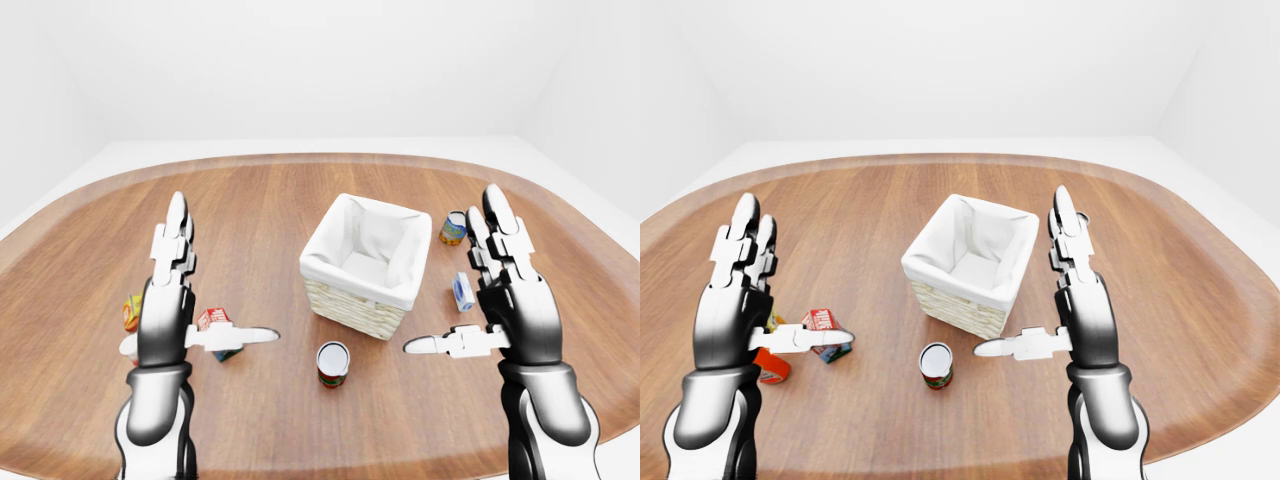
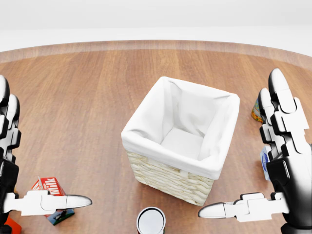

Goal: Pick the milk and place it in the basket.

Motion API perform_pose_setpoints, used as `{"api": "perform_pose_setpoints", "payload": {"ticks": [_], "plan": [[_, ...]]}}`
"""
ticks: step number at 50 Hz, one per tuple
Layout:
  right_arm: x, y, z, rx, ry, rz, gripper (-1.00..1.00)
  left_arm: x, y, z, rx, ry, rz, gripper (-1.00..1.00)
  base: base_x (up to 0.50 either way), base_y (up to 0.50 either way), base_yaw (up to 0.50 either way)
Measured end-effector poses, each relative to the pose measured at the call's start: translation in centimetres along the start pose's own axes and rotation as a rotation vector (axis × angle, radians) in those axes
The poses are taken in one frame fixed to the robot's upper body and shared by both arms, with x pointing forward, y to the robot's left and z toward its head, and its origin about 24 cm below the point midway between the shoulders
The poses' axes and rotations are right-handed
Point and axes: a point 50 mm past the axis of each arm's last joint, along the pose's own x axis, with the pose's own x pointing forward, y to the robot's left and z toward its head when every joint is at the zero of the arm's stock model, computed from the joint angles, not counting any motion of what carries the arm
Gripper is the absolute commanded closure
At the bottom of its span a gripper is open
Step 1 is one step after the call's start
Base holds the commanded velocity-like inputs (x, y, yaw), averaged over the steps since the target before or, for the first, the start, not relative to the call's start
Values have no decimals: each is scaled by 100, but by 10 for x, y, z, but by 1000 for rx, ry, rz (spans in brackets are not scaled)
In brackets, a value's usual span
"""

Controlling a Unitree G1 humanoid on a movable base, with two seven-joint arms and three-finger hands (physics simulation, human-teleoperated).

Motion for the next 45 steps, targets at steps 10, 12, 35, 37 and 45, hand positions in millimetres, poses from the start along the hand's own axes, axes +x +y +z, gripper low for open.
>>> {"api": "perform_pose_setpoints", "payload": {"ticks": [10, 12, 35, 37, 45], "plan": [[0, 0, 0, 1, -1, 1, -100, 13, 5, -21, 29, 35, 33, -100, 0, 0, 0], [0, 0, 0, 1, -2, 1, -100, 15, 7, -25, 39, 40, 39, -100, 0, 0, 0], [1, -1, 2, 0, -11, -5, -100, 17, 10, -52, 126, 94, 35, -100, 0, 0, 0], [1, -1, 2, 0, -12, -6, -100, 16, 10, -53, 129, 98, 31, -100, 0, 0, 0], [1, -2, 3, -1, -15, -8, -100, 13, 10, -55, 142, 113, 22, -100, 0, 0, 0]]}}
